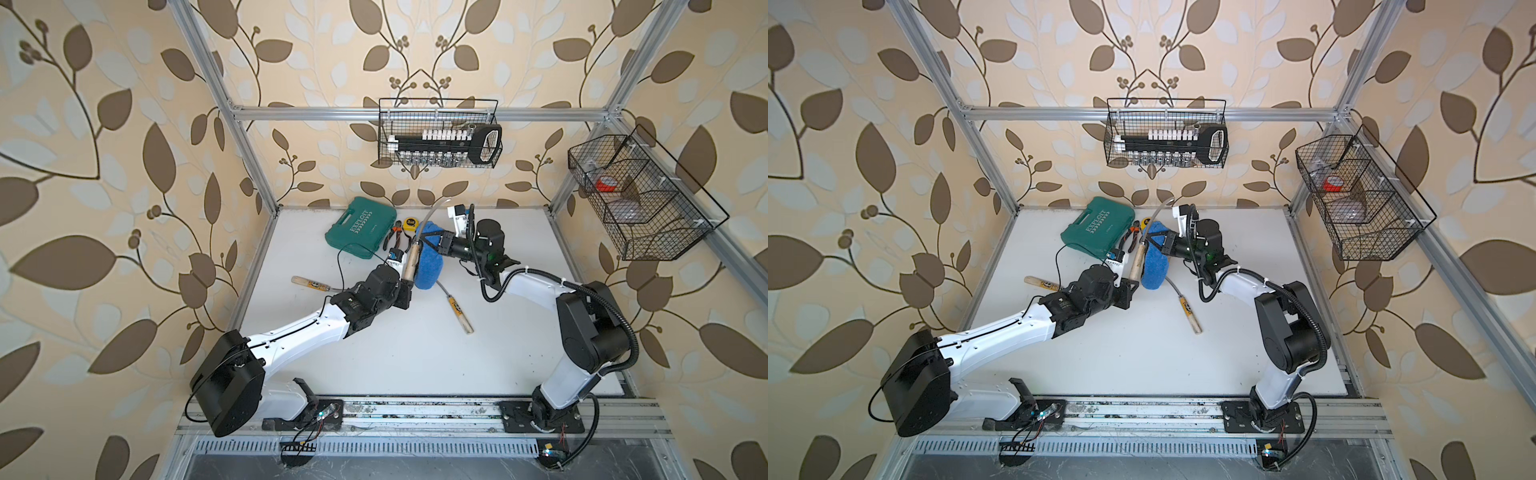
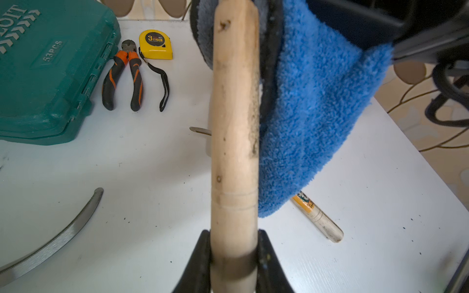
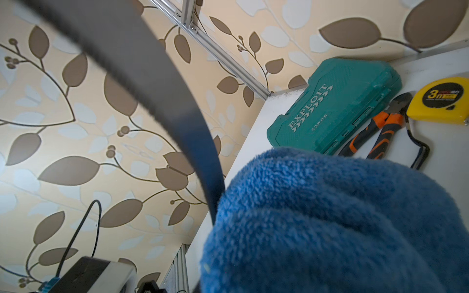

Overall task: Wipe small sickles with rags
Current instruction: Wipe the small sickle.

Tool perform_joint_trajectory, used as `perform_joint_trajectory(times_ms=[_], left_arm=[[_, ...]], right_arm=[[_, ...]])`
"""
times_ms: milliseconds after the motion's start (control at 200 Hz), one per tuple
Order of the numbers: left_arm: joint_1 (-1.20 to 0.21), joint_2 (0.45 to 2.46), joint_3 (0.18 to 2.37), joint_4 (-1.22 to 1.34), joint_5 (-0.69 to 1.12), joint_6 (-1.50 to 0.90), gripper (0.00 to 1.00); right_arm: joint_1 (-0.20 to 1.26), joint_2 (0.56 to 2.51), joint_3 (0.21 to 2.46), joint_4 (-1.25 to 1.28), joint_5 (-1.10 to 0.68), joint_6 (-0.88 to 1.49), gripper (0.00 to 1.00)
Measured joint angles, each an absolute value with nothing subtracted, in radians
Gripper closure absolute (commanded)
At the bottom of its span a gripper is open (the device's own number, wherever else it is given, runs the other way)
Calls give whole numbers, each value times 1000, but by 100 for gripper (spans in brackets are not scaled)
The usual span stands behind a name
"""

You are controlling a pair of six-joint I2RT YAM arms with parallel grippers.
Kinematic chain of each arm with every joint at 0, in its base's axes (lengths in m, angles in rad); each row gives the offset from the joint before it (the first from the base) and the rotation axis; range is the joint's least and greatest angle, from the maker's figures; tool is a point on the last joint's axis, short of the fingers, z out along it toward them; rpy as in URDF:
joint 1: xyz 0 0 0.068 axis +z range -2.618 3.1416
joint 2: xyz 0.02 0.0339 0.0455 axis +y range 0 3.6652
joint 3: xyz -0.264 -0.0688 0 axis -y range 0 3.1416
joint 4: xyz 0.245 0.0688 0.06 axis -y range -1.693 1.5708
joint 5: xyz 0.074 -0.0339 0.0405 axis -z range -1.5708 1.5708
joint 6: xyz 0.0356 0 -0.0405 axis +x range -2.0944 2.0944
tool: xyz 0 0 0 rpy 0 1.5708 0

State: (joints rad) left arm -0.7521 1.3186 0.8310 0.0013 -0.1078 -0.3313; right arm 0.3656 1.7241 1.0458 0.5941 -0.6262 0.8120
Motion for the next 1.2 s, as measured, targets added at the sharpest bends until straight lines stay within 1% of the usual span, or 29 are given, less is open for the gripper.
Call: perform_joint_trajectory(times_ms=[255,400,910,1065,1200], left_arm=[[-752,1335,846,2,-104,-328,100],[-752,1336,855,2,-104,-324,100],[-752,1336,863,22,-86,-318,100],[-752,1336,863,17,-85,-318,100],[-752,1336,863,16,-85,-318,100]], right_arm=[[366,1715,1037,601,-617,819,100],[363,1715,1069,588,-625,819,100],[247,1718,1245,584,-693,848,100],[261,1718,1238,593,-698,841,100],[297,1718,1159,640,-696,822,100]])
